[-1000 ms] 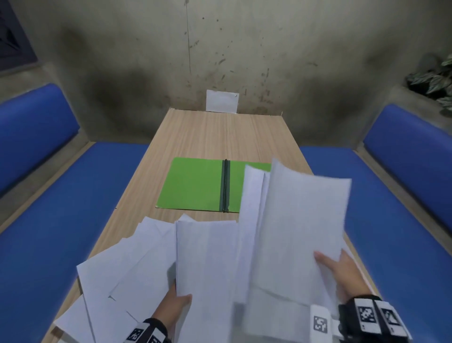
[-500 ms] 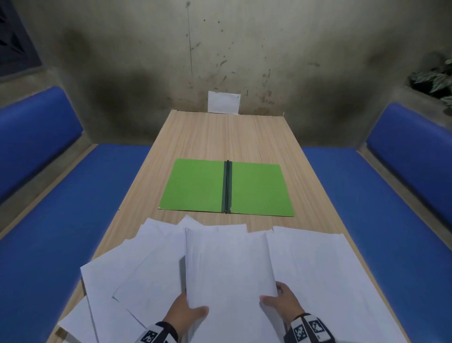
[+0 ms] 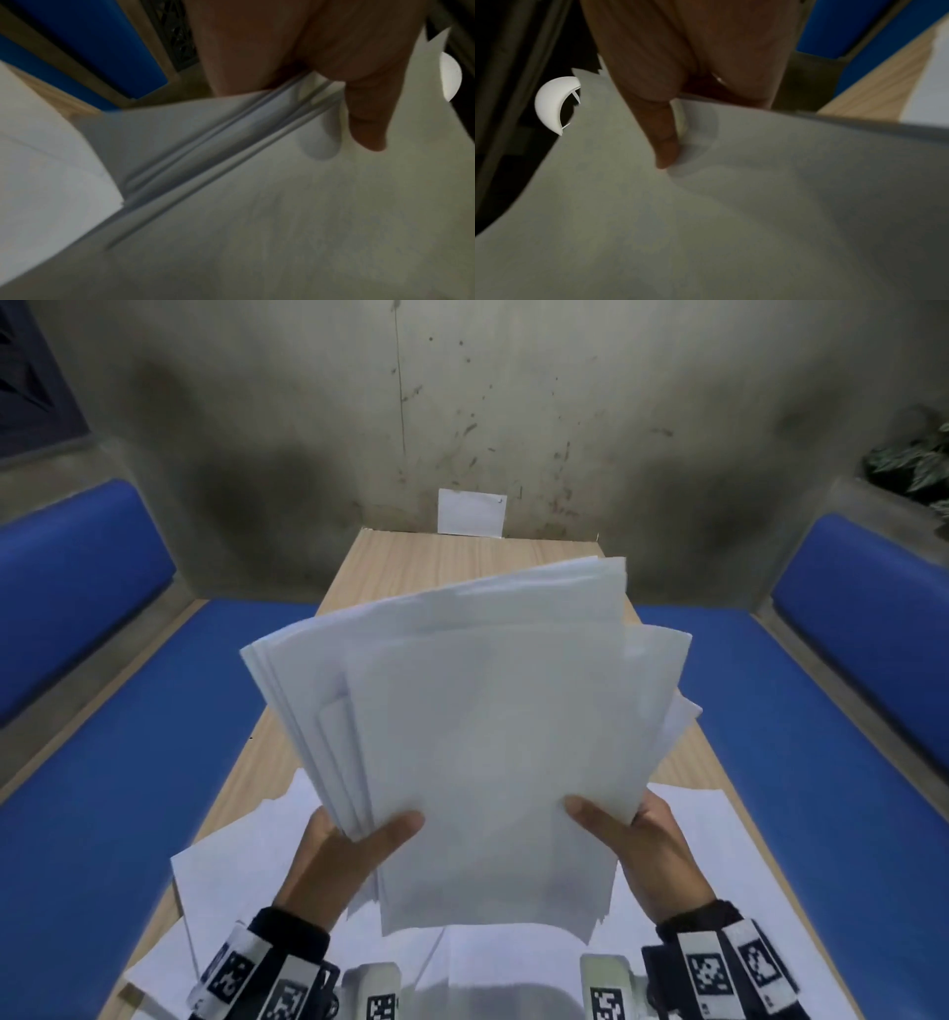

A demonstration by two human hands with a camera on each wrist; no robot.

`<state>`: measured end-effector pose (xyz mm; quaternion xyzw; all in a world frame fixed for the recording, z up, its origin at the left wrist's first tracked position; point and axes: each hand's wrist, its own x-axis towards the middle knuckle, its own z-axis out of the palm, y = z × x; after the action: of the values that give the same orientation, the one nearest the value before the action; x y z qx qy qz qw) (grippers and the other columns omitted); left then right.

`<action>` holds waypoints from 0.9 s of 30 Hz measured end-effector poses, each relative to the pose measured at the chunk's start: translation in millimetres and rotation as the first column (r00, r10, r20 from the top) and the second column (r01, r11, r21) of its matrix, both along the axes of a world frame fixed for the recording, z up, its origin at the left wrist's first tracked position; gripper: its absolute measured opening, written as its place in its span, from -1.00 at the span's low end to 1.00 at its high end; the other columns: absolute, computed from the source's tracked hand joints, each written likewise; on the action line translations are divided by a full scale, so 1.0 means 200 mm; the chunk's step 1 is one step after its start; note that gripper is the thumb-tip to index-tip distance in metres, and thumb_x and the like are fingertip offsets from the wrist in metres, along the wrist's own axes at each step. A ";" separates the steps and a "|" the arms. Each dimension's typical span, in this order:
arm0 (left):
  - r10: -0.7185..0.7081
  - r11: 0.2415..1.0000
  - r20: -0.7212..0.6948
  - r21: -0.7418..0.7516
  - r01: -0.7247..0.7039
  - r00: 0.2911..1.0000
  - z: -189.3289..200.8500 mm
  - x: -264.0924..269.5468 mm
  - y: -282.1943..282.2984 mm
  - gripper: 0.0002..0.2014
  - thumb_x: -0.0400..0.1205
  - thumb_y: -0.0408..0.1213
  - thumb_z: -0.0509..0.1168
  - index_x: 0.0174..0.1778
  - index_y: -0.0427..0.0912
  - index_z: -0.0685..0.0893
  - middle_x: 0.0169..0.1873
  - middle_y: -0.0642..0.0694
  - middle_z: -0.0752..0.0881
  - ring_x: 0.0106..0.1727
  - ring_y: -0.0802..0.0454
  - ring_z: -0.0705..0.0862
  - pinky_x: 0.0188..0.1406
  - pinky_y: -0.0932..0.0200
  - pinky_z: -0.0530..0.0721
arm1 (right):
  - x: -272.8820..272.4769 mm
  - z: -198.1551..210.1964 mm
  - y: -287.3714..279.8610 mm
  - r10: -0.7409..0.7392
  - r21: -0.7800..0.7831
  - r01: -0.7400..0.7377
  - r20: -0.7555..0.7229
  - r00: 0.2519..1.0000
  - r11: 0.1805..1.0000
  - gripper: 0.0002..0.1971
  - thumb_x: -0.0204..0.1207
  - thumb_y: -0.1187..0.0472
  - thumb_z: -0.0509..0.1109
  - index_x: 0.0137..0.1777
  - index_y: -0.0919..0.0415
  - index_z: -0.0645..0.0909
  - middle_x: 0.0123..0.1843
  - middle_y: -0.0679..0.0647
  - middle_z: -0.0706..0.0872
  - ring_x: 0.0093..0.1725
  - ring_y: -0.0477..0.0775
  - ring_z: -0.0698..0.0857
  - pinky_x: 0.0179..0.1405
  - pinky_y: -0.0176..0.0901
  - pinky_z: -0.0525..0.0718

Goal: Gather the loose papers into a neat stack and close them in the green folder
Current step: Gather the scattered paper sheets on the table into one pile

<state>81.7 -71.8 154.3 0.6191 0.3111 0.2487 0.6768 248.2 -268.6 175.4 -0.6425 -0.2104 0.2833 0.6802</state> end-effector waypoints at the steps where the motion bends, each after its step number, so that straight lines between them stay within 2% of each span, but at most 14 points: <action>1: -0.022 1.000 0.036 0.009 0.022 0.999 0.03 -0.01 0.00 -0.72 0.21 -0.28 0.59 -0.21 -0.09 0.73 -0.36 0.09 0.85 -0.34 0.21 0.80 -0.42 0.37 0.73 | -0.01 0.02 0.00 0.016 0.013 -0.016 0.019 1.000 1.000 -0.82 0.41 0.37 0.45 0.00 0.22 0.71 -0.10 0.05 0.87 -0.12 -0.03 0.82 -0.29 -0.38 0.71; 3: -0.059 0.998 0.077 0.042 0.056 0.995 0.05 -0.02 -0.01 -0.67 0.12 -0.27 0.60 -0.23 -0.10 0.73 -0.37 0.09 0.85 -0.34 0.21 0.80 -0.43 0.39 0.71 | -0.03 0.03 0.00 0.020 0.030 -0.022 0.059 0.998 0.999 -0.74 0.35 0.41 0.49 0.01 0.14 0.69 -0.10 0.00 0.86 -0.10 -0.09 0.82 -0.25 -0.41 0.69; 5: -0.070 0.994 0.088 0.085 0.062 0.994 0.05 -0.03 -0.01 -0.53 0.06 -0.24 0.66 -0.11 -0.11 0.74 -0.27 0.07 0.86 -0.17 0.08 0.81 -0.31 0.38 0.73 | -0.03 0.02 0.01 -0.005 0.036 0.002 0.075 0.997 0.999 -0.70 0.27 0.39 0.57 -0.02 0.11 0.71 -0.14 0.00 0.86 -0.11 -0.06 0.81 -0.18 -0.32 0.70; 7: -0.081 0.989 0.117 0.131 0.065 0.990 0.05 -0.04 -0.01 -0.47 0.09 -0.18 0.68 -0.02 -0.08 0.73 -0.17 0.08 0.85 -0.06 0.03 0.79 -0.20 0.40 0.73 | -0.03 0.00 0.02 -0.036 0.043 0.033 0.087 0.996 0.999 -0.63 0.12 0.14 0.67 -0.04 0.03 0.73 -0.09 0.00 0.85 -0.04 0.01 0.80 -0.12 -0.25 0.72; 9: -0.075 0.989 0.168 0.141 0.051 0.983 0.05 -0.04 -0.02 -0.36 -0.07 0.11 0.66 -0.07 0.02 0.76 -0.12 0.10 0.84 -0.09 0.14 0.79 -0.19 0.40 0.73 | -0.04 -0.01 0.03 -0.061 0.041 0.056 0.128 0.990 0.998 -0.46 -0.07 -0.17 0.65 -0.04 -0.04 0.74 -0.01 -0.08 0.82 0.05 0.00 0.77 -0.01 -0.22 0.71; 11: -0.048 0.989 0.219 0.146 0.016 0.975 0.08 -0.04 -0.04 -0.32 -0.11 0.33 0.55 -0.13 0.04 0.78 -0.14 0.15 0.83 -0.16 0.26 0.77 -0.25 0.45 0.70 | -0.04 0.01 0.04 -0.076 0.069 0.066 0.154 0.985 0.995 -0.39 -0.08 -0.36 0.54 -0.07 -0.02 0.75 -0.04 -0.15 0.81 0.01 -0.05 0.75 -0.05 -0.33 0.68; 13: -0.006 0.985 0.233 0.168 -0.034 0.973 0.10 -0.01 -0.06 -0.36 0.01 0.38 0.47 -0.18 -0.04 0.77 -0.20 0.19 0.81 -0.23 0.30 0.73 -0.31 0.51 0.65 | -0.03 0.02 0.07 -0.113 0.115 0.096 0.151 0.982 0.989 -0.35 -0.03 -0.45 0.46 -0.13 0.06 0.77 -0.15 -0.15 0.80 -0.12 -0.17 0.72 -0.14 -0.42 0.63; 14: 0.037 0.984 0.239 0.158 -0.077 0.970 0.10 0.01 -0.07 -0.50 0.15 0.30 0.46 -0.24 -0.05 0.78 -0.24 0.18 0.80 -0.26 0.27 0.71 -0.32 0.51 0.63 | -0.03 0.03 0.08 -0.138 0.128 0.121 0.133 0.981 0.984 -0.43 0.07 -0.40 0.46 -0.20 0.10 0.78 -0.22 -0.15 0.80 -0.19 -0.22 0.71 -0.19 -0.45 0.62; 16: 0.140 0.975 0.225 0.136 -0.173 0.964 0.08 0.04 -0.07 -0.82 0.48 -0.05 0.38 -0.34 -0.05 0.78 -0.32 0.11 0.79 -0.24 0.13 0.67 -0.29 0.45 0.62 | -0.02 0.02 0.10 -0.184 0.135 0.171 0.095 0.978 0.976 -0.69 0.35 -0.12 0.44 -0.31 0.14 0.77 -0.37 -0.17 0.78 -0.32 -0.28 0.67 -0.27 -0.44 0.59; 18: 0.205 0.965 0.213 0.121 -0.234 0.955 0.04 0.07 -0.08 -0.80 0.60 -0.28 0.28 -0.28 0.02 0.77 -0.26 0.01 0.79 -0.18 0.00 0.65 -0.20 0.24 0.63 | -0.02 0.00 0.11 -0.216 0.093 0.208 0.089 0.972 0.974 -0.75 0.50 0.12 0.37 -0.35 0.18 0.74 -0.43 -0.21 0.76 -0.37 -0.30 0.63 -0.27 -0.37 0.54; 20: 0.203 0.971 0.234 0.078 -0.227 0.951 0.05 0.07 -0.08 -0.82 0.54 -0.21 0.23 -0.08 0.12 0.72 -0.21 -0.16 0.81 -0.19 -0.09 0.67 -0.19 0.13 0.62 | -0.01 -0.02 0.10 -0.230 0.064 0.226 0.052 0.972 0.972 -0.73 0.48 0.05 0.38 -0.32 0.21 0.72 -0.44 -0.20 0.76 -0.38 -0.25 0.63 -0.34 -0.40 0.56; 23: 0.084 0.990 0.279 0.088 -0.112 0.957 0.02 0.05 -0.06 -0.59 0.38 0.22 0.26 0.08 0.16 0.66 -0.26 -0.08 0.82 -0.21 0.04 0.73 -0.25 0.38 0.66 | 0.00 -0.10 0.06 -0.181 0.065 0.177 0.066 0.981 0.982 -0.31 -0.03 -0.42 0.48 -0.17 0.20 0.72 -0.36 -0.08 0.80 -0.35 -0.19 0.72 -0.41 -0.46 0.63; 25: -0.034 0.993 0.252 0.114 0.005 0.967 -0.02 0.02 -0.03 -0.22 0.09 0.50 0.33 0.17 0.17 0.61 -0.11 0.11 0.83 -0.15 0.21 0.76 -0.19 0.42 0.67 | -0.01 -0.13 0.03 -0.086 0.047 0.084 0.061 0.994 0.995 -0.29 -0.14 -0.34 0.60 -0.10 0.19 0.72 -0.24 -0.04 0.86 -0.24 -0.13 0.80 -0.34 -0.40 0.69; 27: -0.121 0.980 0.118 0.175 0.099 0.986 -0.05 -0.01 -0.02 -0.12 -0.04 0.46 0.44 0.18 0.11 0.62 0.06 0.26 0.77 0.01 0.28 0.74 -0.05 0.38 0.68 | -0.01 -0.17 0.01 0.031 -0.009 -0.031 -0.003 1.000 0.999 -0.58 0.08 0.02 0.68 -0.08 0.19 0.74 -0.13 0.05 0.87 -0.09 0.03 0.83 -0.23 -0.31 0.72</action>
<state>80.4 -75.3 144.4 0.6731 0.2102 0.2754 0.6534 246.0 -266.9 141.8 -0.6417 -0.2180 0.2956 0.6733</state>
